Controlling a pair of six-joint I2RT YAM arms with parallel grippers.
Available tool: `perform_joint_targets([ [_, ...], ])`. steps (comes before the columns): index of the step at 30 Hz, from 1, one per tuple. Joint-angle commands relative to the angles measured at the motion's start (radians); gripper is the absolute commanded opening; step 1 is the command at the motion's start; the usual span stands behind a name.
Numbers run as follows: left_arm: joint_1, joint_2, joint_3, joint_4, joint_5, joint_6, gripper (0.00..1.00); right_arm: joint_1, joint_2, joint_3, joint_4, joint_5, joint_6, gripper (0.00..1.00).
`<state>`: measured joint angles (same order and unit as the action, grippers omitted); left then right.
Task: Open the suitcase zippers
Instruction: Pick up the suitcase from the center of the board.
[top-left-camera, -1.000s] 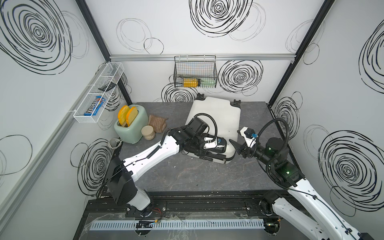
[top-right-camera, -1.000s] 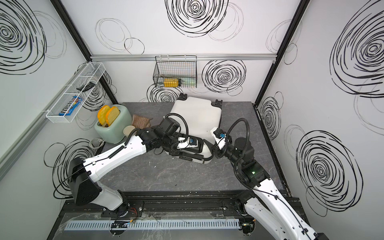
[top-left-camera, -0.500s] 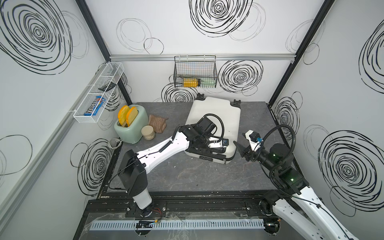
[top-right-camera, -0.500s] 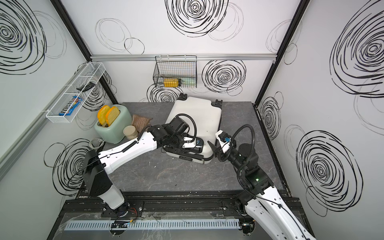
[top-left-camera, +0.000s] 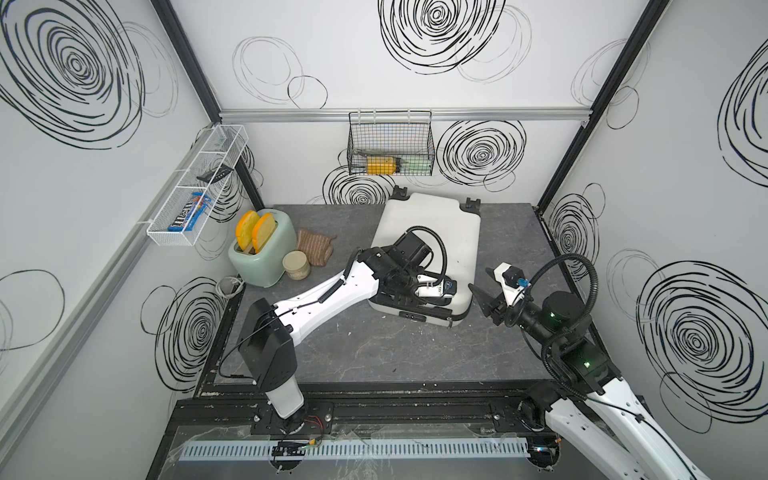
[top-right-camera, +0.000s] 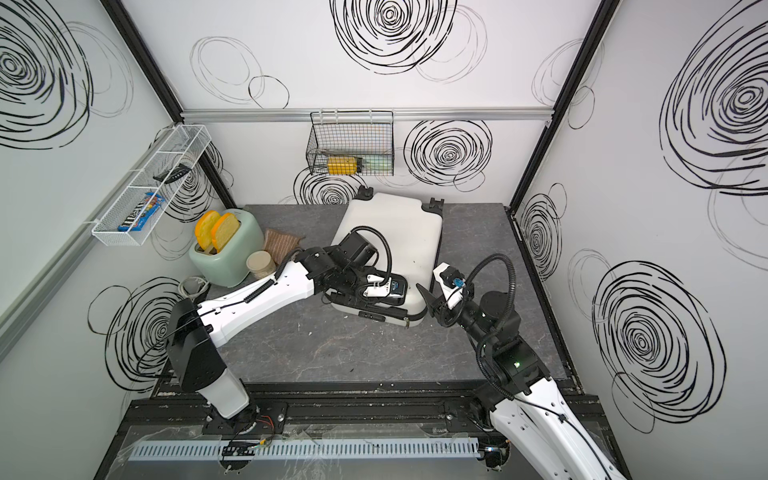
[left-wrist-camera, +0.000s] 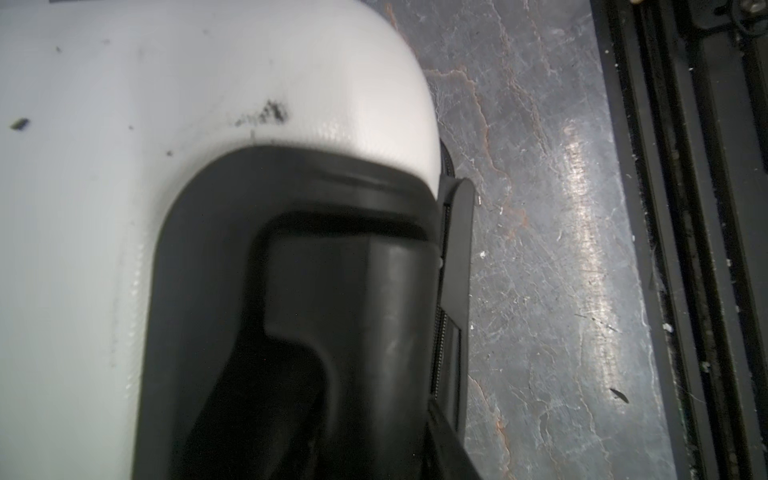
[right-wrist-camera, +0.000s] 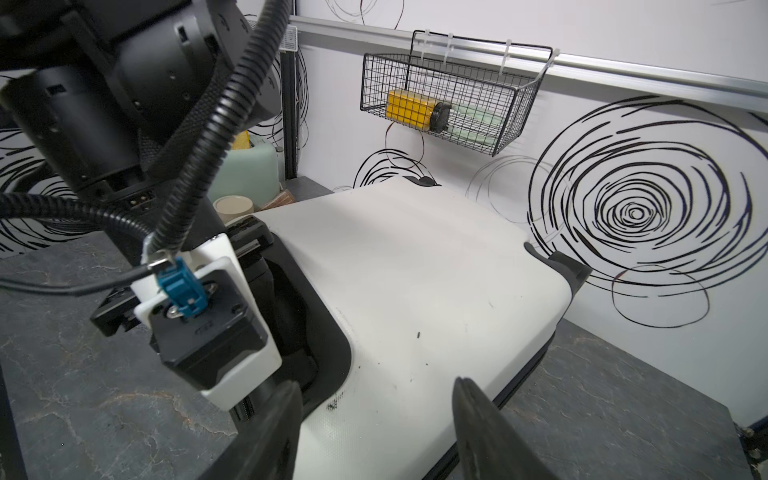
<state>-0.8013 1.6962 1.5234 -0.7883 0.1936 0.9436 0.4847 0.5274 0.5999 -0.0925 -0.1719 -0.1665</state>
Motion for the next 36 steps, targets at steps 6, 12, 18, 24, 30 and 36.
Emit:
perform_joint_targets([
  [6, 0.046, -0.124, -0.071, -0.058, 0.112, -0.095, 0.19, -0.004, -0.02, -0.031, 0.026, -0.056, 0.041, 0.6],
  [12, 0.075, -0.221, -0.157, -0.016, 0.147, -0.174, 0.16, -0.003, -0.021, -0.071, 0.054, -0.086, 0.07, 0.59],
  [18, 0.107, -0.298, -0.183, 0.04, 0.177, -0.231, 0.13, -0.003, -0.025, -0.123, 0.104, -0.124, 0.092, 0.58],
  [24, 0.135, -0.33, -0.174, 0.082, 0.202, -0.268, 0.13, -0.001, -0.022, -0.18, 0.124, -0.169, 0.13, 0.57],
  [30, 0.139, -0.332, -0.159, 0.128, 0.227, -0.314, 0.13, 0.01, -0.03, -0.243, 0.19, -0.204, 0.19, 0.56],
  [36, 0.146, -0.341, -0.161, 0.159, 0.248, -0.35, 0.13, 0.013, -0.029, -0.304, 0.262, -0.212, 0.172, 0.56],
])
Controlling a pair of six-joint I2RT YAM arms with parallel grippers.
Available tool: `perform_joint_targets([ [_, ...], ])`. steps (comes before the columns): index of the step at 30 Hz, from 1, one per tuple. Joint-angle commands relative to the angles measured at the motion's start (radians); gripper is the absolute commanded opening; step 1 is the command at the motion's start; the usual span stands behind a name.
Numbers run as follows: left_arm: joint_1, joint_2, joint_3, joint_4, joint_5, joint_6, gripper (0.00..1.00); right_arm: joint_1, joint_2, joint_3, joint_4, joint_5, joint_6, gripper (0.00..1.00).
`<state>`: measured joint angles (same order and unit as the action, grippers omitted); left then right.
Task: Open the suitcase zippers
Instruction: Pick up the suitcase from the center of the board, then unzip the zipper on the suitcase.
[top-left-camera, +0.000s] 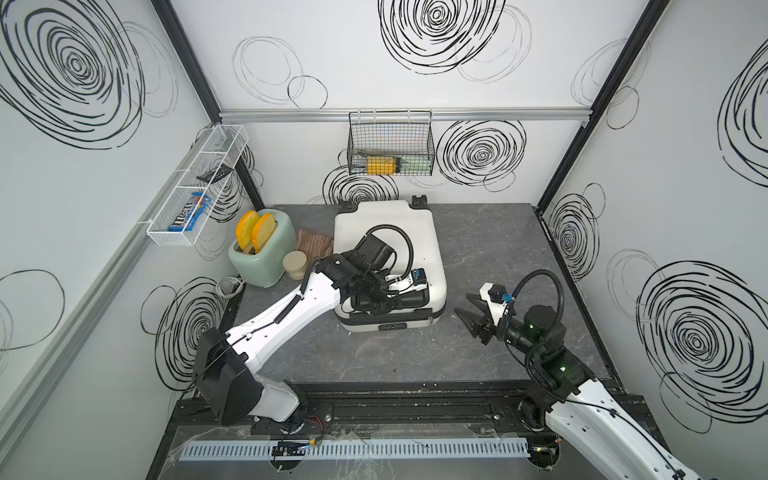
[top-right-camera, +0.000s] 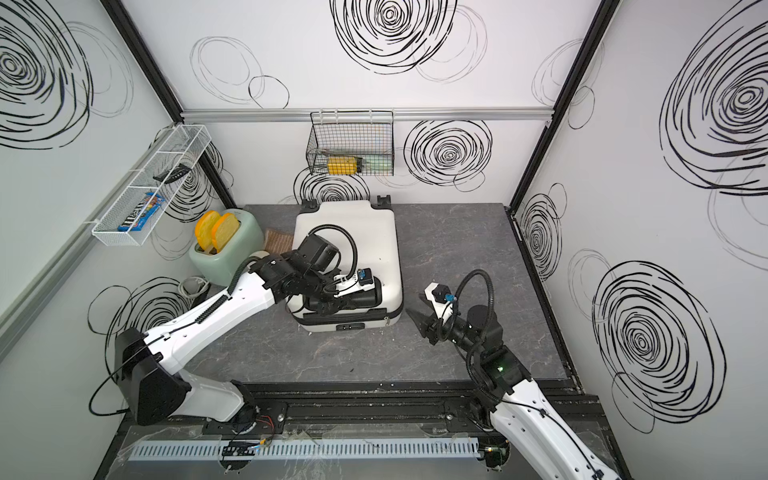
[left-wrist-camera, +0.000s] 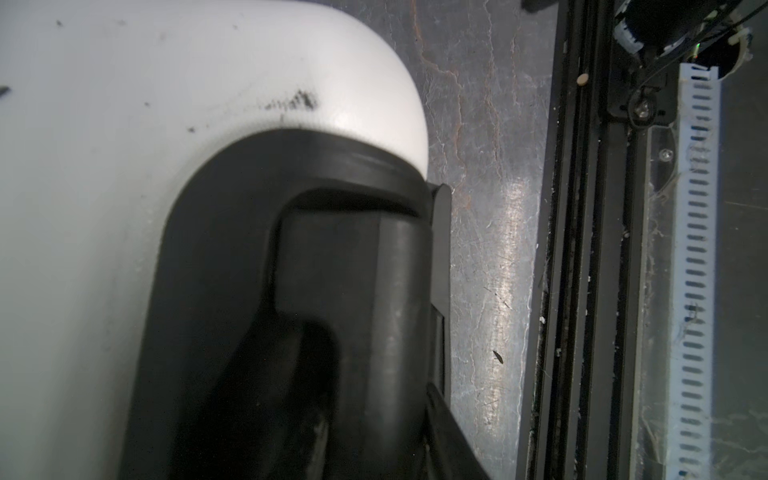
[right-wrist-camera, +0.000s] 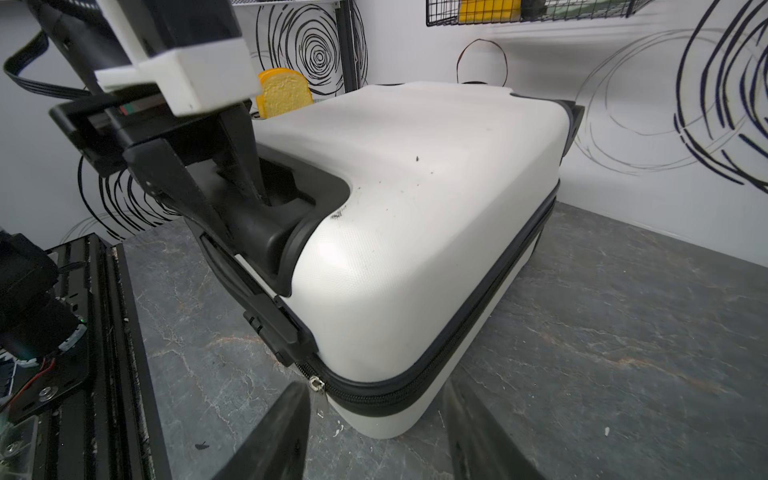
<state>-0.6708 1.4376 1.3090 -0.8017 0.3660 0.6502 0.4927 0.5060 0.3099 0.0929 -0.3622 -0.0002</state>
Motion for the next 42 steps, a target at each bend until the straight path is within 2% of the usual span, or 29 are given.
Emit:
perform_joint_targets([
  [1, 0.016, -0.084, 0.051, 0.174, 0.077, -0.058, 0.13, 0.005, -0.009, -0.02, 0.079, -0.024, 0.004, 0.56],
  [8, 0.019, -0.098, 0.035, 0.215, 0.099, -0.079, 0.13, 0.011, -0.032, -0.081, 0.115, -0.031, 0.002, 0.54],
  [27, 0.053, -0.143, 0.005, 0.284, 0.188, -0.139, 0.13, 0.065, -0.061, -0.197, 0.26, 0.062, 0.1, 0.53],
  [35, 0.057, -0.14, 0.039, 0.291, 0.203, -0.156, 0.13, 0.086, -0.016, -0.248, 0.356, 0.042, 0.064, 0.54],
  [39, 0.056, -0.146, 0.053, 0.284, 0.184, -0.155, 0.14, 0.138, 0.027, -0.244, 0.39, 0.031, -0.008, 0.54],
  [42, 0.056, -0.146, 0.062, 0.282, 0.181, -0.156, 0.14, 0.215, 0.055, -0.23, 0.385, 0.086, -0.045, 0.53],
])
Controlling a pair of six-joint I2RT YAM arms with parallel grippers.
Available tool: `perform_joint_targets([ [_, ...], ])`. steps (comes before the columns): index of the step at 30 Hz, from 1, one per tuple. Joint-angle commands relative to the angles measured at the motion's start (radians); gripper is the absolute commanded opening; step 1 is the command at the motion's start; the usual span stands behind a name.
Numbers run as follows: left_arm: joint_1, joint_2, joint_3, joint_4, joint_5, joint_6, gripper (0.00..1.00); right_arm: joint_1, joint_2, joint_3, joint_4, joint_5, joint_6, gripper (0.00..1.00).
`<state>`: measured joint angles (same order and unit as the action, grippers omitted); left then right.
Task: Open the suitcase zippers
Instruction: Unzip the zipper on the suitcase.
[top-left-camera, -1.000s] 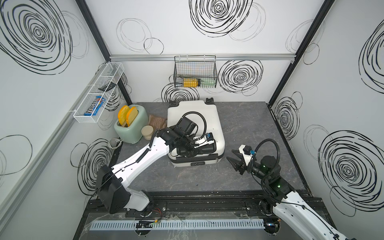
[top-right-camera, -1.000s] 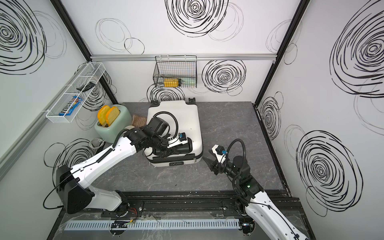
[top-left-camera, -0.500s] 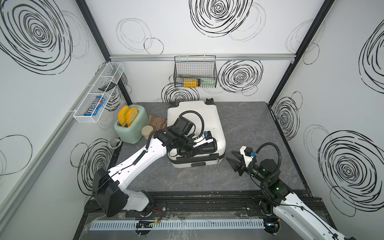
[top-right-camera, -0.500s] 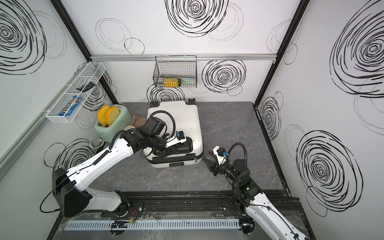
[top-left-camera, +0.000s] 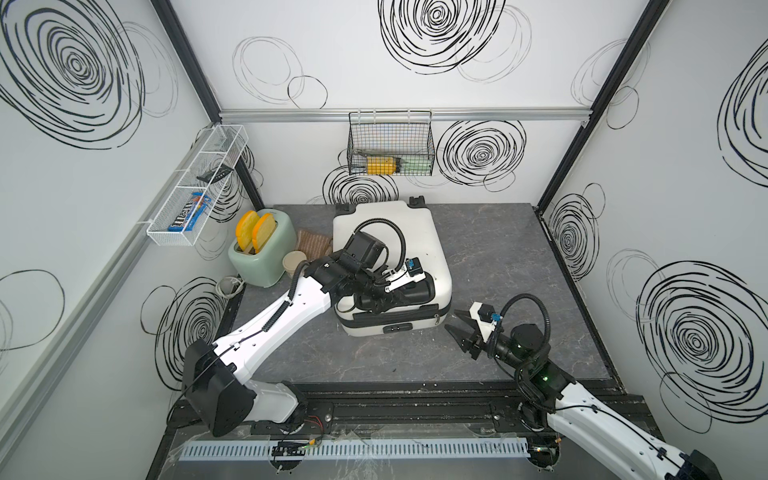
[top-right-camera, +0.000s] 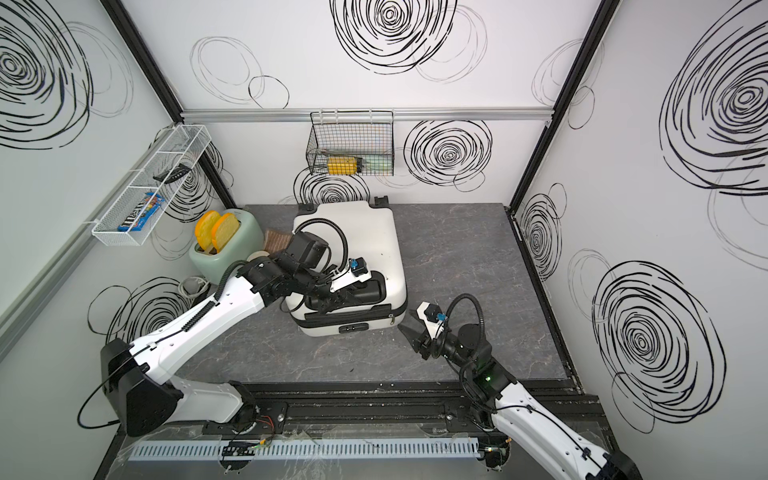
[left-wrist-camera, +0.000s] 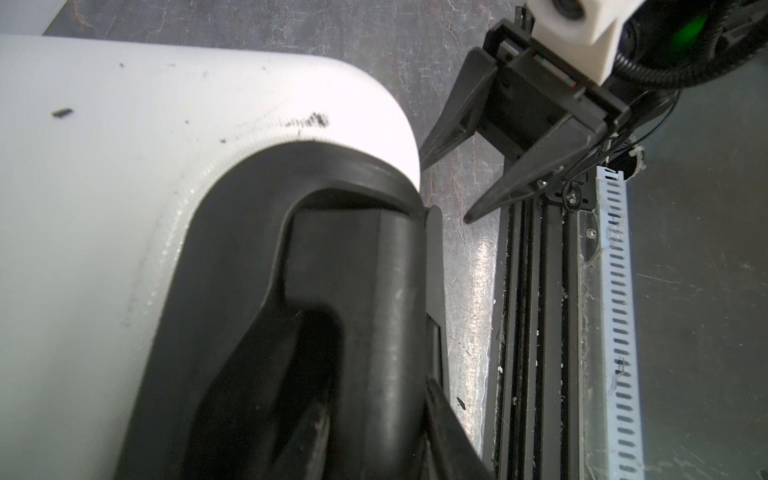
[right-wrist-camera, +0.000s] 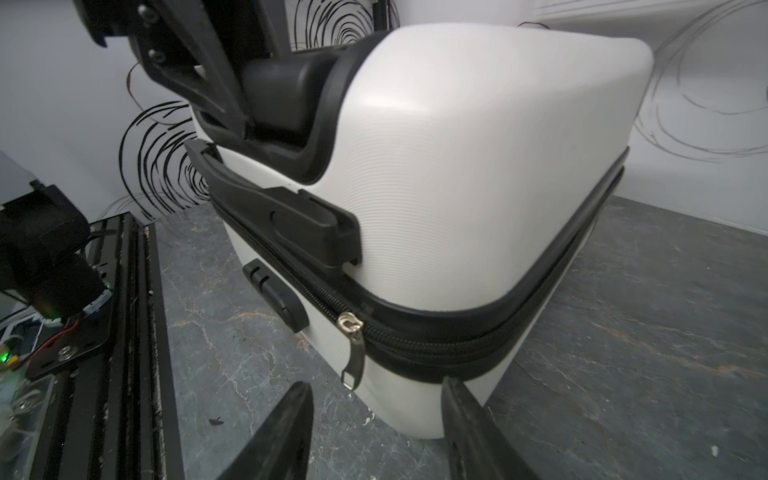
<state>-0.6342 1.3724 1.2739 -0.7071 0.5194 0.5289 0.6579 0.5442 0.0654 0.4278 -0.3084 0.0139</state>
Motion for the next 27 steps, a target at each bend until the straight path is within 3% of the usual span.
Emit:
perform_joint_targets([
  [1, 0.019, -0.079, 0.098, 0.189, 0.029, -0.036, 0.14, 0.073, 0.022, 0.017, 0.047, 0.055, -0.064, 0.53],
  [9, 0.014, -0.068, 0.083, 0.214, 0.042, -0.056, 0.14, 0.215, 0.044, -0.031, 0.141, 0.359, 0.034, 0.45],
  [17, 0.008, -0.068, 0.078, 0.241, 0.06, -0.072, 0.15, 0.243, 0.127, -0.013, 0.194, 0.46, 0.102, 0.44],
  [27, 0.005, -0.059, 0.071, 0.278, 0.077, -0.096, 0.16, 0.259, 0.257, 0.046, 0.234, 0.49, 0.142, 0.43],
])
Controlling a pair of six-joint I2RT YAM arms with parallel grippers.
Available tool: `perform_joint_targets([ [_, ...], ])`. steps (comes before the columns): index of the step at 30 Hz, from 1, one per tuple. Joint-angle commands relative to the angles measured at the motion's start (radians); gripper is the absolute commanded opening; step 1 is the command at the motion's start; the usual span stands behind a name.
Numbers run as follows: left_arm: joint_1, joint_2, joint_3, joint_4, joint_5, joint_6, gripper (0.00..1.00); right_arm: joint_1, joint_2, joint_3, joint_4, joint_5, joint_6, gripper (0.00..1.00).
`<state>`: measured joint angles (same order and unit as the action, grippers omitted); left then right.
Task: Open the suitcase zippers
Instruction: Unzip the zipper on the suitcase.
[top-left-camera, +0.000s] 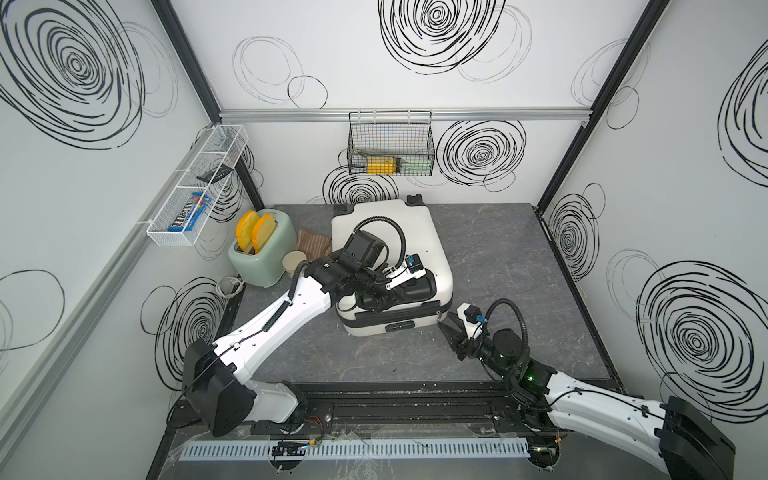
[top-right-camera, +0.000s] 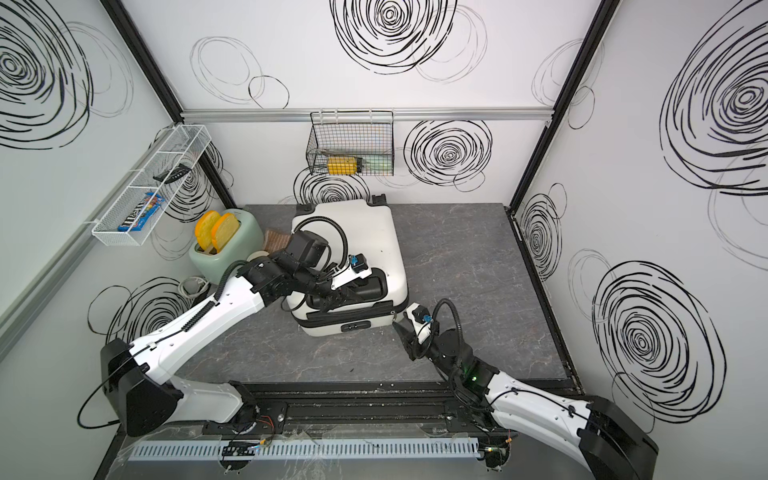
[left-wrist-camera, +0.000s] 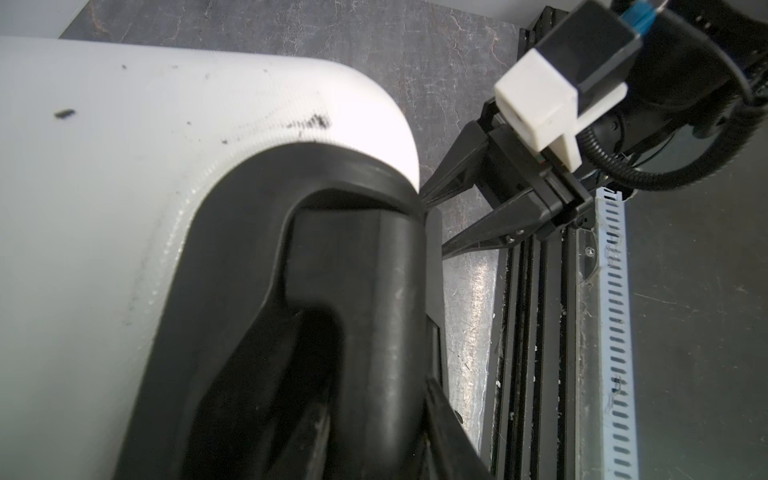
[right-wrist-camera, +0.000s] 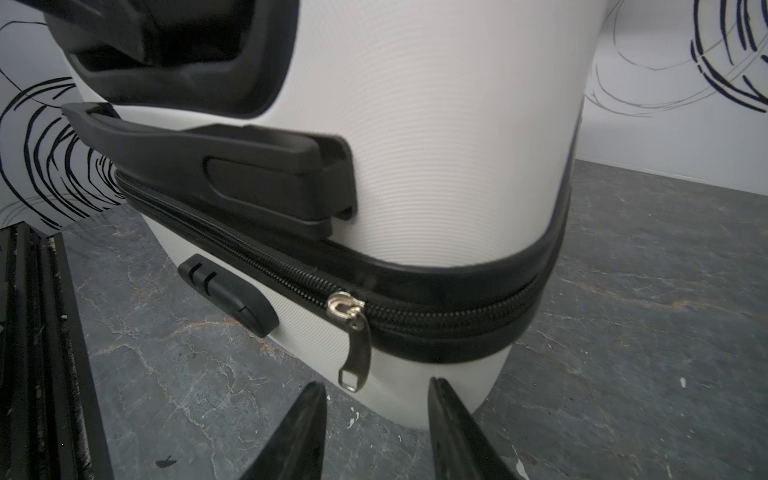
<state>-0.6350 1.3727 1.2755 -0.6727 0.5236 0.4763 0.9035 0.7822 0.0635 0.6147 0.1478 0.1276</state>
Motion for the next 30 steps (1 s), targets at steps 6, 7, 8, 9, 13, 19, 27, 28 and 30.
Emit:
perform_joint_targets([
  [6, -0.001, -0.069, 0.053, 0.269, 0.08, -0.054, 0.15, 0.024, 0.095, 0.063, 0.113, 0.071, 0.048, 0.42],
  [7, -0.002, -0.071, 0.051, 0.271, 0.081, -0.057, 0.16, 0.026, 0.106, 0.07, 0.116, 0.077, 0.052, 0.42],
  [8, -0.003, -0.071, 0.048, 0.272, 0.082, -0.057, 0.16, 0.029, 0.115, 0.077, 0.115, 0.087, 0.057, 0.41],
  [9, -0.005, -0.073, 0.046, 0.274, 0.082, -0.059, 0.16, 0.03, 0.121, 0.081, 0.115, 0.098, 0.061, 0.4],
  [13, -0.008, -0.075, 0.038, 0.281, 0.083, -0.067, 0.15, 0.039, 0.137, 0.093, 0.122, 0.124, 0.068, 0.34],
  [19, -0.011, -0.075, 0.03, 0.289, 0.082, -0.073, 0.16, 0.043, 0.137, 0.098, 0.103, 0.163, 0.085, 0.21],
  [27, -0.009, -0.07, 0.027, 0.284, 0.072, -0.068, 0.16, 0.043, 0.112, 0.104, 0.038, 0.235, 0.112, 0.05],
  [28, -0.009, -0.07, 0.027, 0.282, 0.069, -0.067, 0.16, 0.042, 0.106, 0.111, 0.009, 0.244, 0.12, 0.03],
  [30, -0.008, -0.071, 0.026, 0.276, 0.064, -0.062, 0.16, 0.038, 0.093, 0.127, -0.05, 0.262, 0.144, 0.01],
])
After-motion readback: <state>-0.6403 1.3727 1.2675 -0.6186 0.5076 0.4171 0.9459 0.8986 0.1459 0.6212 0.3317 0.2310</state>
